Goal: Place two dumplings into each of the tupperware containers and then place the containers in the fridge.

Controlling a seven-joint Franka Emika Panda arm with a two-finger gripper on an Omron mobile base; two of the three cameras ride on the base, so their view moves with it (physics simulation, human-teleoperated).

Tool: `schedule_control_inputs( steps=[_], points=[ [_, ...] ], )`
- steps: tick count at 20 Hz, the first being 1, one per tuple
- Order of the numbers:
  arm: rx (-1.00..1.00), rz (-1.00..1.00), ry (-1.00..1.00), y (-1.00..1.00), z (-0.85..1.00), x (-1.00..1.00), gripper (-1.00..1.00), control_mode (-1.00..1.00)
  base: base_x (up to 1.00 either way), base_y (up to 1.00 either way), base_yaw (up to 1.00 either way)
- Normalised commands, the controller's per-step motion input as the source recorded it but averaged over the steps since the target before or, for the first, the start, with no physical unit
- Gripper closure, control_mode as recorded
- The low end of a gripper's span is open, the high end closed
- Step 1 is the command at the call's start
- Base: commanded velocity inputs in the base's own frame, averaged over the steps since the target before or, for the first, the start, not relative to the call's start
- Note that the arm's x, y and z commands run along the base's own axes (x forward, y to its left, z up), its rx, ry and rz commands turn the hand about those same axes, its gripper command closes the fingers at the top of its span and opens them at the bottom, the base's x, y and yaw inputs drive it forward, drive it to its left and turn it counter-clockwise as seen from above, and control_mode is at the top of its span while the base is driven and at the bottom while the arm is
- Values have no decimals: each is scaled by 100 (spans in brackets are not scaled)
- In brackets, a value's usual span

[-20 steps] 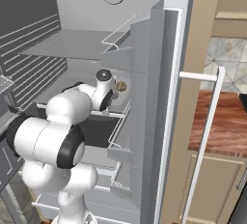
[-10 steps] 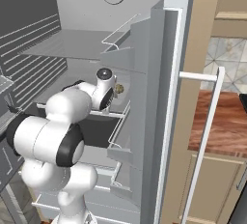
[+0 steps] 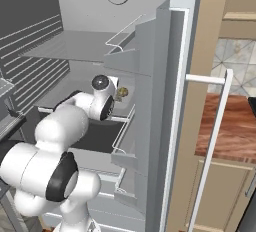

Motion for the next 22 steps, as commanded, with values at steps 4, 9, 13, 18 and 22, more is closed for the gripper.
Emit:
schedule_control_inputs(
  steps=[4,9,13,18,22],
  points=[
    [-2,-19,1,0,58,-65,-100,-100,0,0,0],
    [9,-29,1,0,29,-90,-100,-100,0,0,0],
    [26,-42,0,0,22,-84,-100,-100,0,0,0],
    [35,-42,0,-1,37,-68,-100,-100,0,0,0],
    [41,-34,3,-3,47,-81,-100,-100,0,0,0]
  ],
)
